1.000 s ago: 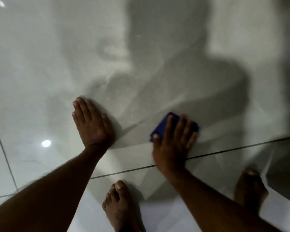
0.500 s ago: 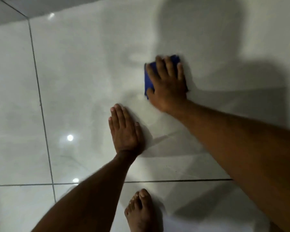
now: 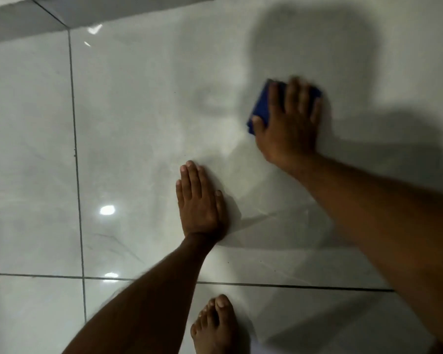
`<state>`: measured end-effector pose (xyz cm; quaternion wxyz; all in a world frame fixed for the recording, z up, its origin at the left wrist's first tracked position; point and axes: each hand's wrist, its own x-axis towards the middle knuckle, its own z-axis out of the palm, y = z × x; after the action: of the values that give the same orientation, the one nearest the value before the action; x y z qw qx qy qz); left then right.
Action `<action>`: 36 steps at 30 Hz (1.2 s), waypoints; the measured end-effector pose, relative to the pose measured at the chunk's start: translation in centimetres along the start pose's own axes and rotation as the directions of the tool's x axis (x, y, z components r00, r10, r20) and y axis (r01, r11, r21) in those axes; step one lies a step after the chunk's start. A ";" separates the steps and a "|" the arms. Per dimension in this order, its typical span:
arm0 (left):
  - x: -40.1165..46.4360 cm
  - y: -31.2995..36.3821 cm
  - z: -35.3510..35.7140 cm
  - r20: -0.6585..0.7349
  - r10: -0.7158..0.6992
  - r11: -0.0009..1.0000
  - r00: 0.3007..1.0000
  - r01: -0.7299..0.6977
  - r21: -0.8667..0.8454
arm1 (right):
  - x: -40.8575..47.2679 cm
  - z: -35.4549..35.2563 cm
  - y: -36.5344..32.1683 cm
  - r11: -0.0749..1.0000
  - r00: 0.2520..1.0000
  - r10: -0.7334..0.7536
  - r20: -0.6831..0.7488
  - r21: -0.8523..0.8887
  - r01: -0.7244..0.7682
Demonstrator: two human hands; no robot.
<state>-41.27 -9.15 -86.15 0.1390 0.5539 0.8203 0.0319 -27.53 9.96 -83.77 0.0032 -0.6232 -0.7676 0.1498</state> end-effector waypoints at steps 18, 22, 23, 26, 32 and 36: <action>-7.7 2.7 -5.9 0.262 -0.069 0.998 0.963 0.067 0.016 | -20.3 -6.0 14.6 0.885 0.856 0.466 0.224 -0.104 -0.455; -9.9 3.5 -7.1 0.323 -0.056 0.998 0.945 0.055 0.013 | -22.5 -5.6 13.0 0.463 0.440 0.848 0.296 -0.007 -0.886; -10.3 4.1 -7.5 0.333 -0.055 0.998 0.941 0.059 -0.002 | -23.4 -5.7 11.5 0.533 0.470 0.807 0.357 -0.098 -0.840; -11.7 6.3 -9.9 0.349 -0.058 0.995 0.935 0.083 -0.057 | -26.0 -6.9 5.5 0.892 0.605 0.404 0.686 -0.147 -0.428; -14.6 9.2 -22.7 0.444 -0.158 0.937 0.882 0.275 -0.214 | -28.8 -19.9 -2.3 0.753 0.649 0.265 0.713 0.267 -0.601; -16.6 12.9 -38.0 0.628 -0.180 0.740 0.757 0.525 -0.420 | -31.1 -36.0 -4.9 0.638 0.742 0.242 0.625 0.474 -0.607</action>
<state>-33.86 -15.54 -43.85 0.5312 0.2960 0.7889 0.0888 -18.36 -12.52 -42.55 -0.0188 -0.6874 -0.4608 0.5610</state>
